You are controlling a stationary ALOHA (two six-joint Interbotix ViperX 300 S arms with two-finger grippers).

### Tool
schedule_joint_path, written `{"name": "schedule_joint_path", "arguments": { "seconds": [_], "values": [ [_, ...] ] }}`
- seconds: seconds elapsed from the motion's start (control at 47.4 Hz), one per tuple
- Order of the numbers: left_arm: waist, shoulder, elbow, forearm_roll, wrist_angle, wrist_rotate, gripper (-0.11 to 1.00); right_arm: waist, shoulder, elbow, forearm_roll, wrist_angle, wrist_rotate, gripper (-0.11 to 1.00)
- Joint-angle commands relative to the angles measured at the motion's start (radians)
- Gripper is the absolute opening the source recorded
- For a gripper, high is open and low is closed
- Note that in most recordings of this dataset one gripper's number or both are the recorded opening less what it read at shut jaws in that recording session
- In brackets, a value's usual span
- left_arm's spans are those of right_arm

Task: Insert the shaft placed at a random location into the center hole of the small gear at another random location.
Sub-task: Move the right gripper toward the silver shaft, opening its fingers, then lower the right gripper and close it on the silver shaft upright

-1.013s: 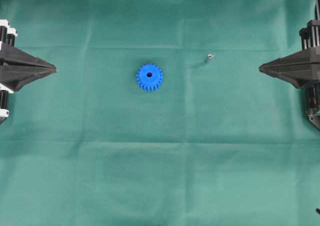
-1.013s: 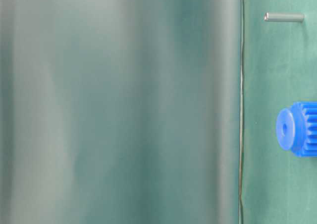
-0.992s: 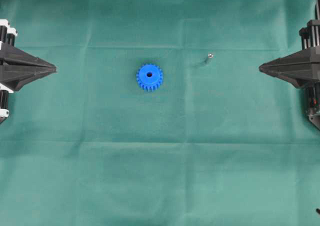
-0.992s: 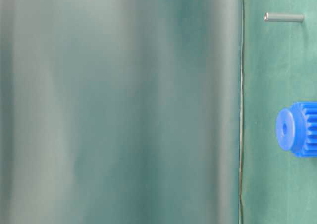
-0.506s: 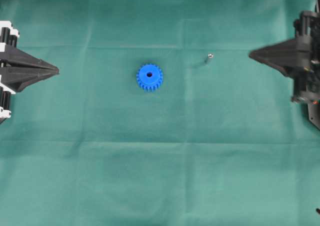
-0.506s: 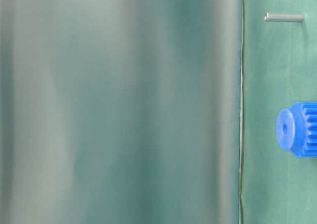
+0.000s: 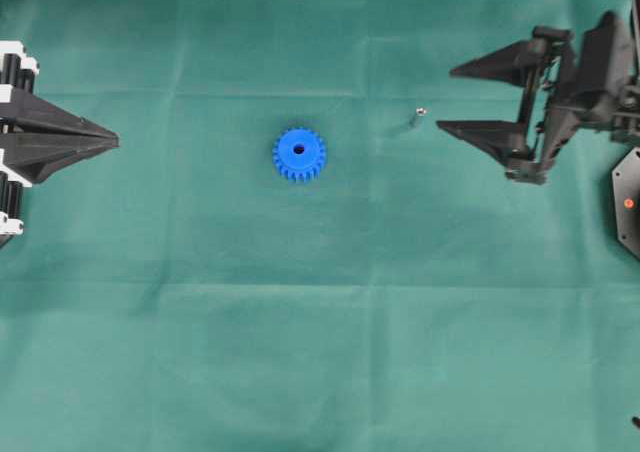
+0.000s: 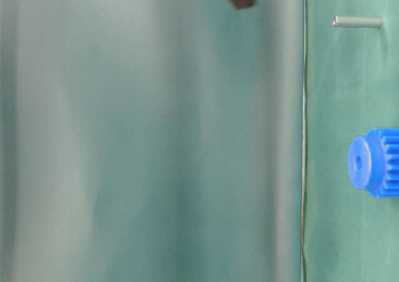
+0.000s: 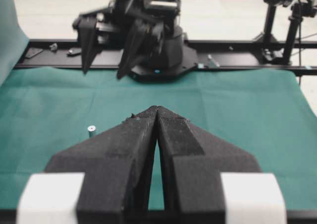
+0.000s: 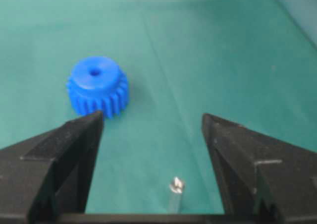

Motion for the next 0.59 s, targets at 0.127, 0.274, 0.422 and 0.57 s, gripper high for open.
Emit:
{"name": "schedule_joint_path", "arguments": {
  "seconds": [0.127, 0.274, 0.422, 0.57],
  "values": [
    [0.005, 0.008, -0.021, 0.002, -0.005, -0.002, 0.00, -0.028, 0.187, -0.003, 0.023, -0.184, -0.015, 0.82],
    [0.006, 0.009, -0.018, 0.002, -0.005, -0.002, 0.00, -0.040, 0.299, -0.023, 0.037, -0.233, -0.015, 0.82],
    [0.006, 0.009, -0.018, 0.002, -0.005, -0.002, 0.00, -0.044, 0.382, -0.046, 0.046, -0.261, -0.015, 0.82],
    [0.006, 0.009, -0.017, 0.002, 0.000, -0.002, 0.00, -0.044, 0.430, -0.066, 0.052, -0.264, -0.015, 0.82]
  ]
}}
